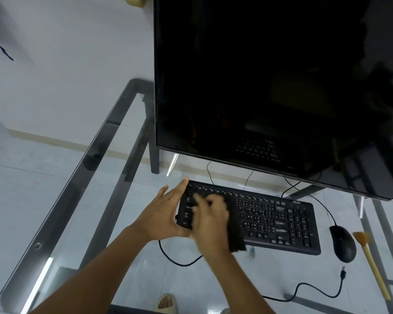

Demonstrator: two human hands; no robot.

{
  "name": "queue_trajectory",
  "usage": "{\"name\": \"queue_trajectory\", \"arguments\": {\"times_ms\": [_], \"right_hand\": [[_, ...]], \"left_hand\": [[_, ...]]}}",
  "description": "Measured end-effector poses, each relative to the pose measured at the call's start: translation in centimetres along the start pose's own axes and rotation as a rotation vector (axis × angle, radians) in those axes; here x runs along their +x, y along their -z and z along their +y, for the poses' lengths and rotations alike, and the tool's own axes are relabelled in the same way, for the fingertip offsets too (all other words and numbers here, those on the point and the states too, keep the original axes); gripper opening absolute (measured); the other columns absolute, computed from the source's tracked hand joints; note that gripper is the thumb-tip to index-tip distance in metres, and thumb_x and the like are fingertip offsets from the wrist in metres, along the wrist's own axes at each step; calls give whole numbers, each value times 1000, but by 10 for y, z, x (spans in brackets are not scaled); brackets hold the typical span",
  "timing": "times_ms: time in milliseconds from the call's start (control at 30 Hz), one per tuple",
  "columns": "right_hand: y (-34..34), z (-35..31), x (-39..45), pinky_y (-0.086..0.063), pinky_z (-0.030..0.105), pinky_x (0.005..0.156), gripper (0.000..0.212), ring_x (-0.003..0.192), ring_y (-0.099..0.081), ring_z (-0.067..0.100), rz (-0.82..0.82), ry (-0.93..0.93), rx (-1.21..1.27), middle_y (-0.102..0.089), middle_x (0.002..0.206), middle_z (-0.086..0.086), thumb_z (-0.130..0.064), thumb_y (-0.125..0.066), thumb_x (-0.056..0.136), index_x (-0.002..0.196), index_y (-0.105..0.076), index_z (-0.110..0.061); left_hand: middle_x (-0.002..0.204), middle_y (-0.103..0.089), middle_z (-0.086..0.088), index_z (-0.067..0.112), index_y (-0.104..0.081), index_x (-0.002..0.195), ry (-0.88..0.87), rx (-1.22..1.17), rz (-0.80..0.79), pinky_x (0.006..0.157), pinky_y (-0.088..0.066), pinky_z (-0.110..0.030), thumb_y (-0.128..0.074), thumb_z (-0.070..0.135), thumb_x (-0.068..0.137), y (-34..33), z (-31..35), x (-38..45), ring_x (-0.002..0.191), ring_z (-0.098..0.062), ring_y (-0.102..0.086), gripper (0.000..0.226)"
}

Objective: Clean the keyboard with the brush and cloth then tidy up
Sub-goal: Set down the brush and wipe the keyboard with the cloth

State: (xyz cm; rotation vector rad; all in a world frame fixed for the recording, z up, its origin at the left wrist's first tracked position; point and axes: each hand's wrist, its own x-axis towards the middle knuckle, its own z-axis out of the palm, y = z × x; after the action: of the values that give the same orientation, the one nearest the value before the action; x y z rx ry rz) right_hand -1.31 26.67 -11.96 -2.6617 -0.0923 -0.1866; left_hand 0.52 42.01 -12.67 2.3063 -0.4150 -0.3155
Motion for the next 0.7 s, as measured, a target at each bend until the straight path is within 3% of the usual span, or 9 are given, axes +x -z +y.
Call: {"name": "queue_trajectory", "arguments": {"times_ms": [67,100,200,267,367,467,533,600,700], "right_hand": [[-5,-16,-3,-46,34,78,26,91,-52,20,-97,238,-39,-54,108,3,-17,-60,85,109,-66,-23],[-5,-9,3,-47,36,77,27,89,-54,22,-92,274,-47,-55,106,3,-15,-63,83,108,-68,-24],[11,32,15,-50,44,80,31,91,-57,27,84,-3,-33,-56,107,10,-11,-67,85,114,-69,-21],[19,45,15,-51,45,82,30,92,-56,28,163,-195,-55,-55,109,14,-11,-66,87,116,-68,-16],[6,11,13,-40,35,84,32,99,-52,25,117,-215,-75,-53,115,11,-18,-64,88,121,-63,-17],[-10,-25,13,-41,35,80,28,96,-52,23,-47,41,-87,-53,112,4,-21,-57,90,118,-62,-23],[-5,-15,23,-43,37,76,26,91,-53,23,-65,109,-100,-54,107,3,-21,-58,90,115,-63,-27],[8,15,29,-48,36,75,30,88,-53,21,16,0,-106,-57,107,6,-19,-60,91,118,-64,-29],[25,47,30,-48,37,76,31,85,-49,21,140,-263,-78,-54,108,12,-17,-57,93,123,-63,-19]], "left_hand": [[135,-45,23,28,10,151,-9,-17,5,119,-5,-38,-75,54,63,0,-1,1,129,10,-33,125],[137,-44,23,28,10,151,-5,-21,7,120,-3,-36,-76,55,63,1,-1,1,130,12,-30,126],[146,-22,25,28,10,150,-2,-13,3,108,17,-11,-79,62,59,5,5,-1,121,32,10,132],[142,-17,27,28,11,150,-3,5,-3,99,22,-3,-79,62,59,6,7,-1,109,38,22,132],[144,-20,27,29,12,150,0,0,-3,110,17,-13,-78,64,57,3,2,0,120,33,11,134],[150,-25,21,29,12,150,-9,-5,14,120,-1,-34,-77,60,60,2,0,1,136,12,-18,130],[145,-19,29,29,12,150,9,-23,26,117,8,-22,-80,56,60,6,5,-1,135,17,-6,132],[138,-10,33,29,12,149,41,-31,-1,107,12,-15,-83,54,59,10,10,-3,121,24,10,133],[142,-10,30,35,16,146,50,-28,-17,105,15,-14,-80,59,59,8,9,-2,124,15,9,132]]}}
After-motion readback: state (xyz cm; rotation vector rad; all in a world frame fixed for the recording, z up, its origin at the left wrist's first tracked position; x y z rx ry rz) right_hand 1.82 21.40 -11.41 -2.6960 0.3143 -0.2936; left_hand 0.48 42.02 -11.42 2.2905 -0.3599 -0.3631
